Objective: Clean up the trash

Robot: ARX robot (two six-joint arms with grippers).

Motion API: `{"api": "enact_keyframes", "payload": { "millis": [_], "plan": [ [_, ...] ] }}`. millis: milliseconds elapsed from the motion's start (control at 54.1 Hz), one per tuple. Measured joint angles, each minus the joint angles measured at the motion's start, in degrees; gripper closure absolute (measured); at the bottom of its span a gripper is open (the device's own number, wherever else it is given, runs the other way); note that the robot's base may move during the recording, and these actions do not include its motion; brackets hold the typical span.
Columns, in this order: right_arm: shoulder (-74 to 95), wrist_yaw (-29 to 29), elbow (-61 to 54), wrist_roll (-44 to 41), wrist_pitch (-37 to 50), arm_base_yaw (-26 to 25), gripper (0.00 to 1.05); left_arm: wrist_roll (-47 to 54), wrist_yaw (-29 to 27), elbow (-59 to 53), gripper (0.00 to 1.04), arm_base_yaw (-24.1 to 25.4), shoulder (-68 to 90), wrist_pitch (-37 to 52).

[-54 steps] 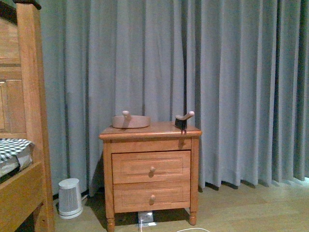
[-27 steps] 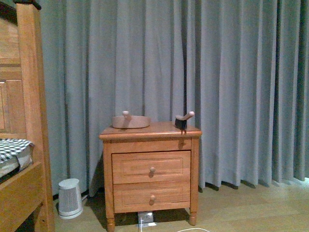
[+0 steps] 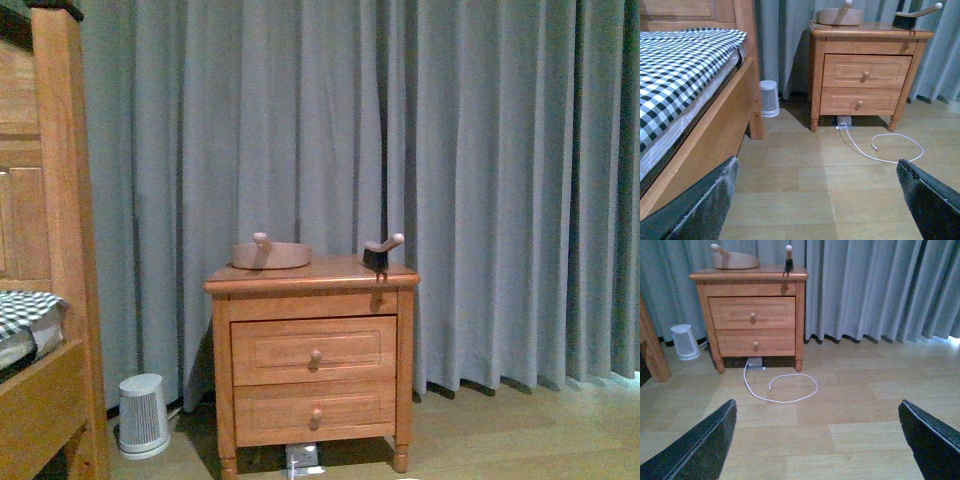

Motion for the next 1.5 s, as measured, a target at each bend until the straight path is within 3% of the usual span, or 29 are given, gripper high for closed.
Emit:
{"api": "enact_keyframes", "payload": {
  "millis": [1496],
  "plan": [
    [0.00,-0.02,0.00,0.00,-0.07,-0.02,0.07,0.00,0.09,0.00,0.07,0.00,0.04,0.00]
  ]
}}
